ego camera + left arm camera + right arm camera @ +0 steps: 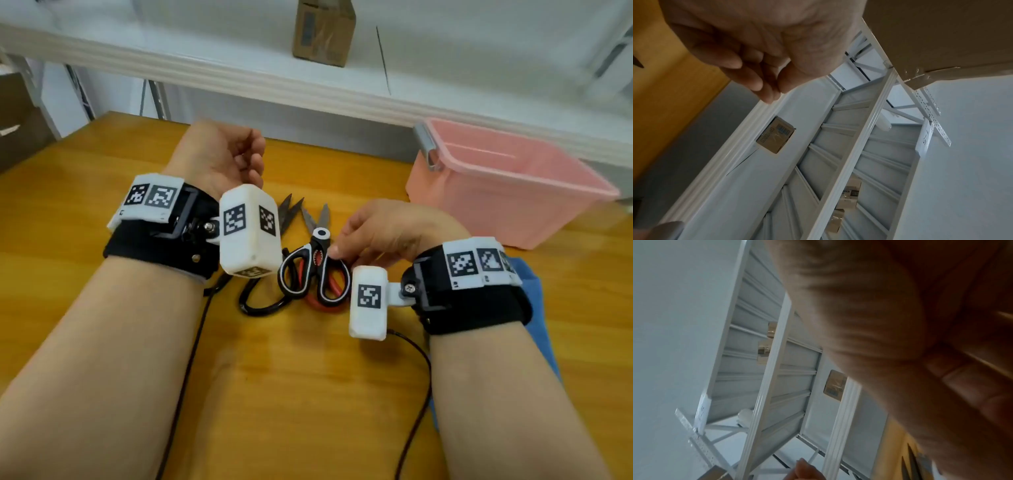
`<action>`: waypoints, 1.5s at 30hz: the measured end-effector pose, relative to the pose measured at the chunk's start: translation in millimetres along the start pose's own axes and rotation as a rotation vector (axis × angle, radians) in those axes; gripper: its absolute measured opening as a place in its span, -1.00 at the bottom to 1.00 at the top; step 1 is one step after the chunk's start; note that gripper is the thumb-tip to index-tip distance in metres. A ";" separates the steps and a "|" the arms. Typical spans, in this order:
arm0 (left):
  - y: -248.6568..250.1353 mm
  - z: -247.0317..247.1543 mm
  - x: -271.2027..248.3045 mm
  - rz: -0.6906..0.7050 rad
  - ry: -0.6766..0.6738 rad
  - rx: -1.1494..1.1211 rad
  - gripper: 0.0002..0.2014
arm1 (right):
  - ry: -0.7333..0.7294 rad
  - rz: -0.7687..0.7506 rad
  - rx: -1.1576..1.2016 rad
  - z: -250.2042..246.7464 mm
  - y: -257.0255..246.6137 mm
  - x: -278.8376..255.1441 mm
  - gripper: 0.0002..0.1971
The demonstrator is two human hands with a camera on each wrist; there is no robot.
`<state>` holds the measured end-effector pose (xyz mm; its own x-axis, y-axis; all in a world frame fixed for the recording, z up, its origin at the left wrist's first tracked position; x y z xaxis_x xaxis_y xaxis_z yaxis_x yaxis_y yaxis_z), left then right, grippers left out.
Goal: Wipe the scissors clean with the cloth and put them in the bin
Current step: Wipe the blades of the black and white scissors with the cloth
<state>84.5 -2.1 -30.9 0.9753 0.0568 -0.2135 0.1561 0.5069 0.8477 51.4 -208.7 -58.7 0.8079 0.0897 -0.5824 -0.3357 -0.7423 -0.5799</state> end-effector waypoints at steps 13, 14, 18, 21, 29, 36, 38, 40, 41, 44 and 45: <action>5.0 0.5 -3.4 -0.018 -0.033 -0.051 -0.90 | 0.207 -0.041 0.059 -20.7 -10.0 -6.8 -0.87; 3.4 1.8 -2.8 -0.030 -0.035 -0.062 -0.89 | 0.206 -0.063 0.136 -24.5 -11.2 -7.8 -0.88; -9.8 12.8 -3.2 -0.086 -0.054 0.006 -0.89 | 0.233 -0.178 0.396 -43.9 -17.3 -12.6 -0.93; -24.6 26.0 -8.0 -0.143 -0.093 0.129 -0.88 | 0.247 -0.236 0.592 -55.1 -16.7 -14.2 -0.95; -49.2 53.4 -18.1 -0.205 -0.233 0.232 -0.68 | 0.263 -0.284 0.819 -59.4 -13.3 -11.1 -0.88; -42.8 52.7 -18.7 -0.136 -0.179 0.290 -0.78 | 0.256 -0.305 0.927 -53.4 -18.7 -3.8 -0.82; -42.5 50.0 -17.2 -0.111 -0.144 0.303 -0.78 | 0.211 -0.324 0.951 -48.8 -21.8 -1.1 -0.86; -42.5 47.2 -15.6 -0.107 -0.124 0.291 -0.78 | 0.189 -0.334 0.965 -47.8 -22.1 0.6 -0.90; -42.2 45.2 -15.1 -0.111 -0.114 0.271 -0.77 | 0.195 -0.330 0.967 -49.6 -20.5 1.3 -0.91; -36.5 32.3 -10.0 -0.113 -0.047 0.224 -0.75 | 0.236 -0.314 0.947 -59.5 -12.1 2.9 -0.91; -33.4 27.5 -8.1 -0.104 -0.021 0.218 -0.76 | 0.240 -0.315 0.939 -62.2 -9.9 3.2 -0.90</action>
<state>75.7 -43.1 -44.2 0.9549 -0.0048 -0.2969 0.2835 0.3118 0.9069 87.4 -242.4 -19.4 0.9663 -0.0208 -0.2566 -0.2523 0.1221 -0.9599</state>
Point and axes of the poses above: each hand's wrist, its own x-axis towards the middle knuckle, its own z-axis out of the palm, y = z × x, the point moved 9 cm from there along x, towards the middle knuckle, and after that the axes turned 9 degrees about z, right-handed, at the moved point
